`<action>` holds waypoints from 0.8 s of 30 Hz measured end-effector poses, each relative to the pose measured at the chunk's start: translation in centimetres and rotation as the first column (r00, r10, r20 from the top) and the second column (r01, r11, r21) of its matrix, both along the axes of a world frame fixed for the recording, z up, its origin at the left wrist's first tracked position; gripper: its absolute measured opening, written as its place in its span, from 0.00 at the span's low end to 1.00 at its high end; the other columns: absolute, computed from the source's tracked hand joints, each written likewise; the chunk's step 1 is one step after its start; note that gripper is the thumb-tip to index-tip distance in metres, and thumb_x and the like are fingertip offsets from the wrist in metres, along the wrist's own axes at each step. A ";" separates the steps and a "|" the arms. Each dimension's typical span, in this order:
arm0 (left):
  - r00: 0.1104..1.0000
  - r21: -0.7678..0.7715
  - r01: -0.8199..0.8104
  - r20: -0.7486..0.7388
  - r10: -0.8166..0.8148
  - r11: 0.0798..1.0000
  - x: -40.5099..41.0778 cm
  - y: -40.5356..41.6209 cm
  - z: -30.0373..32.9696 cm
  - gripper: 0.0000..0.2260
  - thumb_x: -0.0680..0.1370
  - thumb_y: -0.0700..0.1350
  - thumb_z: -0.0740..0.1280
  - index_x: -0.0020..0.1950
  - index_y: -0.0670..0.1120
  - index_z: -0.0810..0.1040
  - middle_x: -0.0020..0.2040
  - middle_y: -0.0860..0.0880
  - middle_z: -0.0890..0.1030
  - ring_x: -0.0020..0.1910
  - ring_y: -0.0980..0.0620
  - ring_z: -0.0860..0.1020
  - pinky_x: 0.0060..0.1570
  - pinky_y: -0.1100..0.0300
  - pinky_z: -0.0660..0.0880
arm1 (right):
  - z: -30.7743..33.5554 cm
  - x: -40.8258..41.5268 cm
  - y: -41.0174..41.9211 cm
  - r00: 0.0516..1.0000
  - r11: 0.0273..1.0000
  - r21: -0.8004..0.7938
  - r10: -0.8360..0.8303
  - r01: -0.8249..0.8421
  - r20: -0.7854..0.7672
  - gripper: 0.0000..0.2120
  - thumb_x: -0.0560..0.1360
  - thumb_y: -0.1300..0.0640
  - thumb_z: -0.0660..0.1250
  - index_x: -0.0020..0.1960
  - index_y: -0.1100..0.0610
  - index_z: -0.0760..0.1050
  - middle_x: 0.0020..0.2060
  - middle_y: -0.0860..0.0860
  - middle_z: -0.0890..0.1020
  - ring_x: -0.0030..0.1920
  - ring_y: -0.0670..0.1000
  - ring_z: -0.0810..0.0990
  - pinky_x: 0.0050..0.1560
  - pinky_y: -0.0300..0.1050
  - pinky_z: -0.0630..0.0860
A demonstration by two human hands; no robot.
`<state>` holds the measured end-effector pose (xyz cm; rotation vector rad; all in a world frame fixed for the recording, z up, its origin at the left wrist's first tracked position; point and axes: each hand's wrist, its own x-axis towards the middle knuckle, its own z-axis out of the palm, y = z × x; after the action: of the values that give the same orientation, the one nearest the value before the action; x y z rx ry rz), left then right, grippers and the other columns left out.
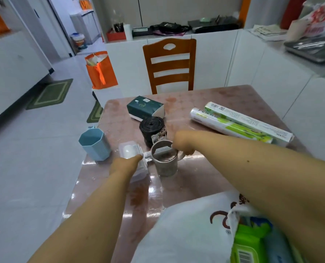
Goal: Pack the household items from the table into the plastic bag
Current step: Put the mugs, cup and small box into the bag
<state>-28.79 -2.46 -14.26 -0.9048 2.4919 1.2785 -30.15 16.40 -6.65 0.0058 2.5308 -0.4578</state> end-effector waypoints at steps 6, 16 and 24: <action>0.998 0.034 0.069 -0.004 -0.069 0.997 2.1 1.2 2.6 0.36 0.67 0.61 0.73 0.65 0.37 0.72 0.61 0.39 0.77 0.55 0.38 0.77 0.56 0.45 0.77 | 4.2 1.8 3.3 0.998 0.997 0.048 -0.064 0.064 -0.005 0.14 0.80 0.59 0.57 0.37 0.61 0.71 0.33 0.56 0.74 0.26 0.53 0.73 0.25 0.40 0.72; 0.956 0.133 0.283 -0.116 -0.268 0.950 8.2 4.8 18.2 0.33 0.71 0.61 0.70 0.69 0.46 0.67 0.61 0.42 0.73 0.53 0.41 0.76 0.44 0.51 0.76 | 19.0 12.1 7.7 0.910 0.968 -0.116 -0.249 0.223 -0.331 0.12 0.75 0.50 0.63 0.36 0.55 0.71 0.33 0.52 0.72 0.31 0.51 0.66 0.33 0.42 0.65; 0.893 0.063 0.423 -0.197 -0.405 0.904 15.2 7.2 25.7 0.26 0.71 0.61 0.70 0.60 0.45 0.72 0.56 0.42 0.76 0.46 0.43 0.77 0.35 0.54 0.77 | 21.3 18.9 8.1 0.828 0.798 -0.538 -0.479 0.272 -0.292 0.07 0.68 0.52 0.62 0.42 0.55 0.73 0.39 0.53 0.77 0.40 0.52 0.74 0.46 0.49 0.75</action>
<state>-13.63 4.78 11.48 -0.2144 2.5304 1.3672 -11.23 24.53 14.66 0.2753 2.7517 -1.3793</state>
